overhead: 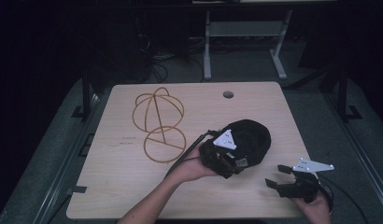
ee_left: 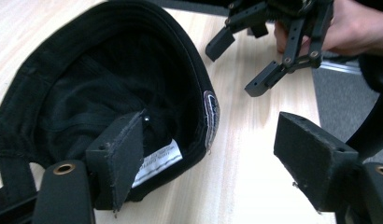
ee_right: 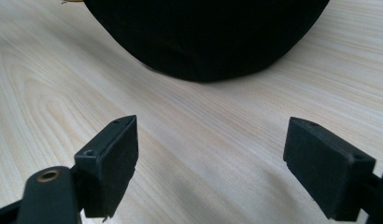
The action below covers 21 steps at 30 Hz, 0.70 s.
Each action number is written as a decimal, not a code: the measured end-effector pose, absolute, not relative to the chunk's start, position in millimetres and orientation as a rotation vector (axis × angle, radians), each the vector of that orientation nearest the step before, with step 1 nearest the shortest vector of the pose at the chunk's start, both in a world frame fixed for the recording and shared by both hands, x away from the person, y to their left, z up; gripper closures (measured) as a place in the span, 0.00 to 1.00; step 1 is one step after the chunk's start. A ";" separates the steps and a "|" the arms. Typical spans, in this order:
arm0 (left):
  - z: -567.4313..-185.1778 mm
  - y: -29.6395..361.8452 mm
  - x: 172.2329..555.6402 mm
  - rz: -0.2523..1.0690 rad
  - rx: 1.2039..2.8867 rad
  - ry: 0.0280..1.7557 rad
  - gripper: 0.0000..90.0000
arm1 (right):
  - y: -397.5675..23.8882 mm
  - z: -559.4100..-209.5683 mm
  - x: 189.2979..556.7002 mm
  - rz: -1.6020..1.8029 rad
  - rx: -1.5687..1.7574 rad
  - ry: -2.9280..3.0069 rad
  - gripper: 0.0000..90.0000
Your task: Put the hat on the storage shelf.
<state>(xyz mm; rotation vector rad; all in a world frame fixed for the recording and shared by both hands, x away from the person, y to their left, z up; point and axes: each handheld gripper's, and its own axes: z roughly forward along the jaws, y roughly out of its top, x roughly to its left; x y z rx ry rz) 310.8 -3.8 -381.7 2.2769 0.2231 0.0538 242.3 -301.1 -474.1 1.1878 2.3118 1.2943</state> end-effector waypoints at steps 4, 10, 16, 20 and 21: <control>-387.4 -11.2 314.5 0.038 2.318 0.213 0.33 | -301.4 -473.7 241.8 1.300 1.189 2.307 0.20; -394.3 -17.3 317.9 0.032 2.375 0.206 0.37 | -301.5 -473.9 242.6 1.300 1.188 2.308 0.20; -396.6 -18.7 320.4 0.047 2.404 0.184 0.50 | -300.9 -473.9 242.3 1.301 1.189 2.310 0.20; -396.7 -17.5 321.6 0.037 2.405 0.168 0.63 | -300.3 -474.1 242.8 1.296 1.185 2.315 0.20; -396.7 -17.5 321.6 0.037 2.405 0.168 0.65 | -300.0 -474.3 242.9 1.296 1.182 2.316 0.20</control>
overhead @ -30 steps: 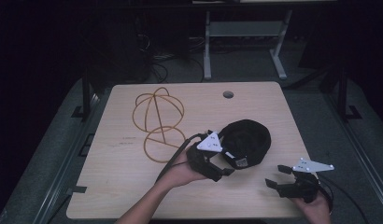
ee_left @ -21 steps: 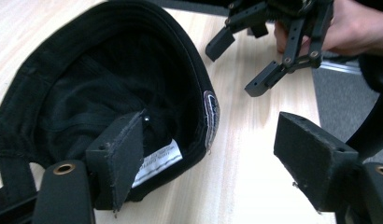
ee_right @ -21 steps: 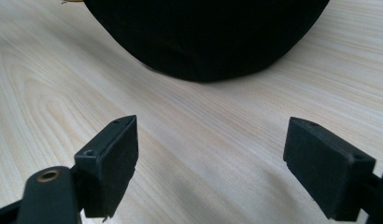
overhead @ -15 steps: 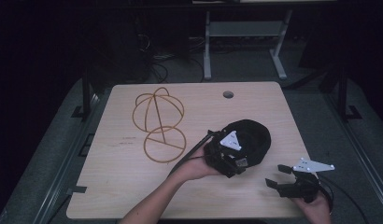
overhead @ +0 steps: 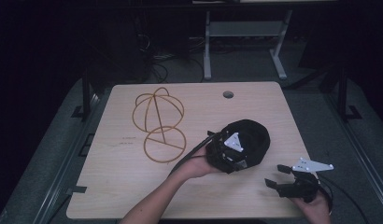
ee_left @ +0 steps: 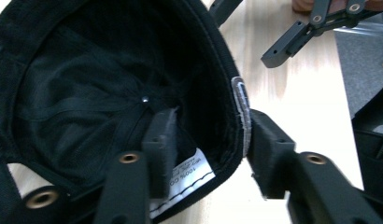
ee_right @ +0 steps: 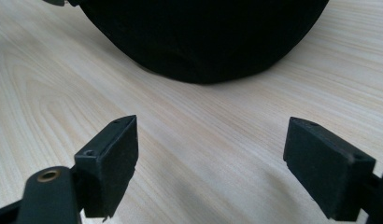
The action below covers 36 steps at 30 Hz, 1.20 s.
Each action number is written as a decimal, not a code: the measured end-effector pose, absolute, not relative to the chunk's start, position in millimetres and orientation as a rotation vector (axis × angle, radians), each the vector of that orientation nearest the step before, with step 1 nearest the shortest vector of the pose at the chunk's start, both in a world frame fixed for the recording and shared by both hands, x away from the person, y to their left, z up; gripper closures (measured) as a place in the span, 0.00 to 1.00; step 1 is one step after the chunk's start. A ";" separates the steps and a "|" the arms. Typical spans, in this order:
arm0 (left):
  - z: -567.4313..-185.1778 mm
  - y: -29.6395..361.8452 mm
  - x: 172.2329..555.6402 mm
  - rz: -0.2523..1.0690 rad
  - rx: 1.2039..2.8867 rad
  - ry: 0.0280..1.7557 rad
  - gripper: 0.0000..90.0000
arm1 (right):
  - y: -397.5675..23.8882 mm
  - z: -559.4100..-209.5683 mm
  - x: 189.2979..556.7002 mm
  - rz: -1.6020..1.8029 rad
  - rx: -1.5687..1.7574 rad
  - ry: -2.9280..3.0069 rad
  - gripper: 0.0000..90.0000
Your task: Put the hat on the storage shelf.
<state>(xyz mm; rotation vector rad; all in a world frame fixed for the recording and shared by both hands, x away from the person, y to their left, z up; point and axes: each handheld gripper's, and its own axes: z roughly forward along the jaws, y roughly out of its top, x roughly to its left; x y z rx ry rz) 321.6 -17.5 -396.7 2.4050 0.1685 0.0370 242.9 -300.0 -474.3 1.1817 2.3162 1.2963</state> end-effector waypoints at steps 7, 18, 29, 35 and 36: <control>-396.6 -22.8 320.0 0.004 2.406 0.111 0.83 | -299.0 -474.6 243.1 1.289 1.179 2.324 0.20; -385.4 -26.5 318.3 -0.039 2.353 0.101 0.88 | -298.1 -470.6 241.0 1.310 1.166 2.297 0.20; -362.3 -19.3 314.6 -0.131 2.222 0.091 0.88 | -299.6 -462.4 237.0 1.482 1.145 2.189 0.18; -350.6 -22.0 306.7 -0.155 2.190 0.041 0.88 | -300.5 -458.5 235.4 1.553 1.115 2.151 0.18; -348.4 -22.9 305.9 -0.160 2.188 0.032 0.88 | -300.5 -457.6 234.6 1.568 1.114 2.144 0.18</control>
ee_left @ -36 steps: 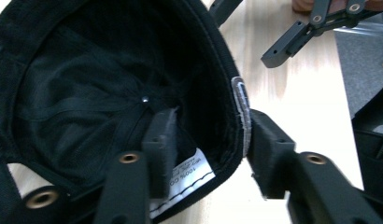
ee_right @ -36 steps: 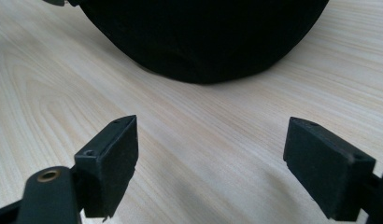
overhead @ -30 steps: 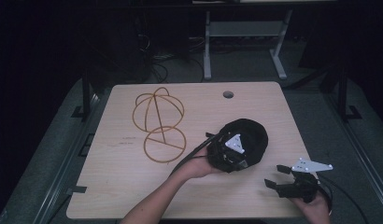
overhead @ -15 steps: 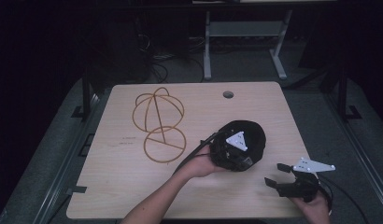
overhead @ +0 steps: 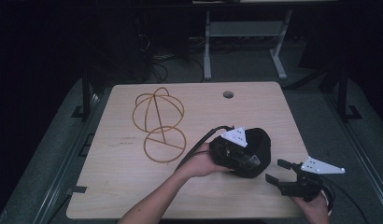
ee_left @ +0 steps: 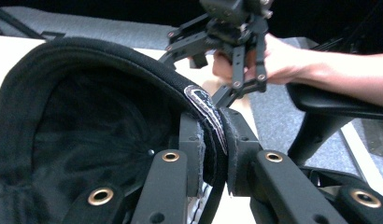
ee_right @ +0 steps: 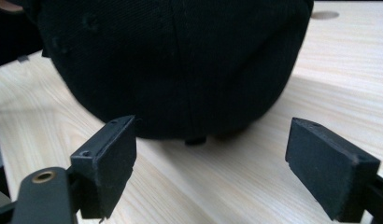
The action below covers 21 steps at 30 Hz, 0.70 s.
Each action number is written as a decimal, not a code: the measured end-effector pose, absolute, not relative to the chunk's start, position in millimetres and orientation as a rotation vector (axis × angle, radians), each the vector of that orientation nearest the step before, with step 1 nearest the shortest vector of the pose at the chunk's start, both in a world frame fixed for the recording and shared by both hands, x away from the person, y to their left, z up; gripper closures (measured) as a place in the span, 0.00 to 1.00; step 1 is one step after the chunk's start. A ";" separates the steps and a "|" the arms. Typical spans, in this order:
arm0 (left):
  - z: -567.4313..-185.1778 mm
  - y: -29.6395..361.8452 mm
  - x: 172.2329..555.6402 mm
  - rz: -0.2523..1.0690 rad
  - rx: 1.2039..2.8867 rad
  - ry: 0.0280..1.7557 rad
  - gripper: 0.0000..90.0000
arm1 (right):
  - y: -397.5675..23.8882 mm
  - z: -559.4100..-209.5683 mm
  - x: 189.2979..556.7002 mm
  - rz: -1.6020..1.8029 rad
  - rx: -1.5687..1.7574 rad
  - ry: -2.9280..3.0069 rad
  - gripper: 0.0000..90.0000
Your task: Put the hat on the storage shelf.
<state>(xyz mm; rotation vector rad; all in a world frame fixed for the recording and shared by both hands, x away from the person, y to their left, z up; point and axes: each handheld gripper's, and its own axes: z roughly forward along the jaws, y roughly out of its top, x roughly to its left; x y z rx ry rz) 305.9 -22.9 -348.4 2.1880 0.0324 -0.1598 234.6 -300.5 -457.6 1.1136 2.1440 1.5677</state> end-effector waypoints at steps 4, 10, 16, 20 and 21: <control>-340.4 -25.2 303.2 -0.174 2.156 0.016 0.88 | -301.8 -454.3 233.8 1.631 1.097 2.114 0.18; -328.2 -28.3 299.2 -0.205 2.116 -0.023 0.88 | -306.9 -443.0 231.2 1.792 1.062 2.046 0.25; -316.3 -34.4 293.8 -0.193 2.100 -0.064 0.88 | -308.5 -437.9 230.2 1.864 1.042 2.019 0.34; -309.4 -37.6 290.3 -0.178 2.099 -0.087 0.89 | -308.0 -433.8 228.1 1.930 0.995 1.998 0.51; -307.1 -38.6 289.7 -0.172 2.103 -0.097 0.89 | -307.8 -433.0 227.4 1.935 0.986 1.996 0.54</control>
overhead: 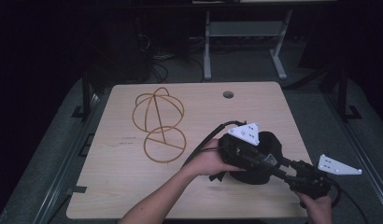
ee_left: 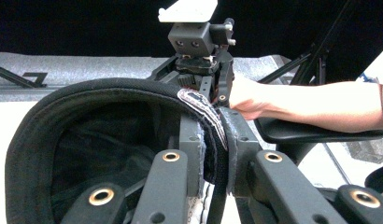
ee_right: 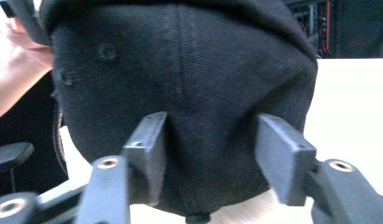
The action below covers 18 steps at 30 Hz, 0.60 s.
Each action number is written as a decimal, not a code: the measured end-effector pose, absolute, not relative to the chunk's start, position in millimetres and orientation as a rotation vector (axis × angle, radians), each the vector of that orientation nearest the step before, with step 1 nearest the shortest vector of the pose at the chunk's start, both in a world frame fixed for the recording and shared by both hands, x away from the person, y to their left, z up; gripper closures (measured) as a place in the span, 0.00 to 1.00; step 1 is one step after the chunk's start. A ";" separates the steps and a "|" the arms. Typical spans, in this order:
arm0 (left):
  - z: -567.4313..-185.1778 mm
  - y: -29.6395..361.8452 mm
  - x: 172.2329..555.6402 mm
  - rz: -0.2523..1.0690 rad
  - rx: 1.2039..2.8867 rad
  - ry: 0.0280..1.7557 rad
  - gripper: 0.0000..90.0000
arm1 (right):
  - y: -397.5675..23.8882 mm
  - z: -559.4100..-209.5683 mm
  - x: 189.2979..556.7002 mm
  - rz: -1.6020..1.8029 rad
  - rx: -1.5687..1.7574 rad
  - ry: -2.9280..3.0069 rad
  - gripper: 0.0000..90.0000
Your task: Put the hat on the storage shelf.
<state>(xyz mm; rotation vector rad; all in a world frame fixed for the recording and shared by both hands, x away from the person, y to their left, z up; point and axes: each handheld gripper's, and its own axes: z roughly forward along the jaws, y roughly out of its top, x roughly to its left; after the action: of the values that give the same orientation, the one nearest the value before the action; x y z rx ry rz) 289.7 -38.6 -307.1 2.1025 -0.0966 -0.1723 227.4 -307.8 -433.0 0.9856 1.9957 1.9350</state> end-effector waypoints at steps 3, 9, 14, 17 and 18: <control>-305.0 -39.5 288.3 -0.167 2.097 -0.102 0.89 | -307.1 -431.3 227.0 1.948 0.963 1.987 0.65; -304.1 -38.5 286.5 -0.164 2.103 -0.114 0.89 | -302.1 -429.0 226.4 1.937 0.933 1.993 0.89; -304.3 -31.7 287.6 -0.153 2.109 -0.102 0.89 | -300.5 -425.4 225.4 1.913 0.929 1.986 0.98; -305.9 -24.9 288.2 -0.141 2.112 -0.080 0.88 | -300.4 -424.1 224.9 1.899 0.936 1.980 0.98; -306.4 -20.3 288.4 -0.126 2.123 -0.066 0.85 | -300.4 -423.0 224.6 1.891 0.942 1.983 0.98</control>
<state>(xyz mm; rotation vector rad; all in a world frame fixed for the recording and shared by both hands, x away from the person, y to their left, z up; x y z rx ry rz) 288.4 -20.3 -306.4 2.1235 -0.0664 -0.1259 224.6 -300.4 -423.0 0.9421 1.9831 1.8906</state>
